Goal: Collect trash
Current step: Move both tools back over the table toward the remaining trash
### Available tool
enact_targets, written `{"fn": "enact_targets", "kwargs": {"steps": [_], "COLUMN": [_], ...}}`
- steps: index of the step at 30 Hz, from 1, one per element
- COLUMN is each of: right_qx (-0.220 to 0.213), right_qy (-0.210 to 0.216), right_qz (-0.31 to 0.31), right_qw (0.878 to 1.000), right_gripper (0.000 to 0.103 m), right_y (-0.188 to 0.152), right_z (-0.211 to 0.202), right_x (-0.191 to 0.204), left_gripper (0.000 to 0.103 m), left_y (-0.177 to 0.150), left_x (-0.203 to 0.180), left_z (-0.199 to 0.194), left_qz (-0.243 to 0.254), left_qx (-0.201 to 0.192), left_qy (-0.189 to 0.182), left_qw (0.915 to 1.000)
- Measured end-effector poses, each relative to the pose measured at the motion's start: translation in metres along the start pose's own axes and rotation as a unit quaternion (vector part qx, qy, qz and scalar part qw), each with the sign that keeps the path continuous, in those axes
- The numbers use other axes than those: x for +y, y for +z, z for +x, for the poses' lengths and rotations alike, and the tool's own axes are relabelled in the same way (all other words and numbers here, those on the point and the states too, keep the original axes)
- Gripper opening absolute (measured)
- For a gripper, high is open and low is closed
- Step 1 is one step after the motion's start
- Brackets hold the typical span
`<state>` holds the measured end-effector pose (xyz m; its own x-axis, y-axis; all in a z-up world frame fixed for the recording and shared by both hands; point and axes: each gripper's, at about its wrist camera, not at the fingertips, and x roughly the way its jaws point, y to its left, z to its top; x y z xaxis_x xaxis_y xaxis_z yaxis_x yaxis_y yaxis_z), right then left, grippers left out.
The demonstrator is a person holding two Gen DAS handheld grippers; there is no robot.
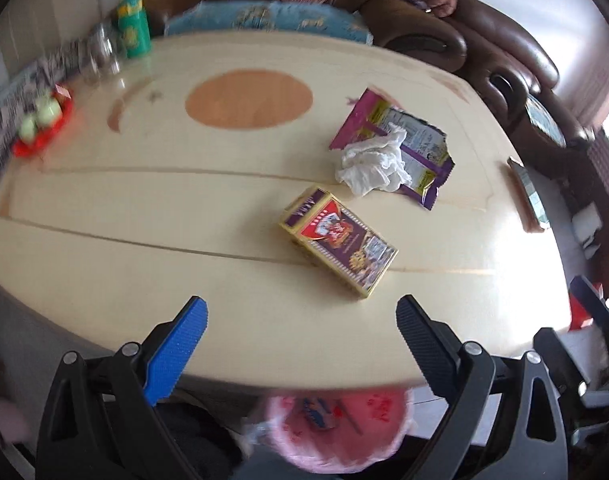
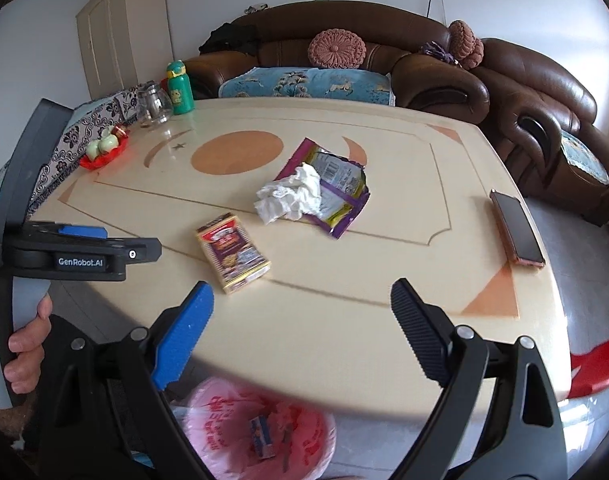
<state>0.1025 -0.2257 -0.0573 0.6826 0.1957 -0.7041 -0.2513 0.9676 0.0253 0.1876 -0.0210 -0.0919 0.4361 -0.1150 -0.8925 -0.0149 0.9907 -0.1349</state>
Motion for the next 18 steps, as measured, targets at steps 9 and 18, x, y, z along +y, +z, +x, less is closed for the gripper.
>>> {"fn": "enact_targets", "kwargs": {"steps": [9, 18], "right_qx": [0.019, 0.065], "right_qy": [0.052, 0.11], "right_qz": [-0.018, -0.01], "right_qw": [0.998, 0.992], "right_gripper": [0.088, 0.088], "right_y": [0.039, 0.065], "right_z": [0.064, 0.136], "right_x": [-0.043, -0.075], "left_gripper": [0.093, 0.093], "left_y": [0.036, 0.05], "left_x": [-0.005, -0.01], "left_z": [0.064, 0.092], "left_qz": [-0.097, -0.124], "left_qx": [0.053, 0.082], "left_qy": [0.006, 0.033], "left_qw": [0.9939, 0.9883]}}
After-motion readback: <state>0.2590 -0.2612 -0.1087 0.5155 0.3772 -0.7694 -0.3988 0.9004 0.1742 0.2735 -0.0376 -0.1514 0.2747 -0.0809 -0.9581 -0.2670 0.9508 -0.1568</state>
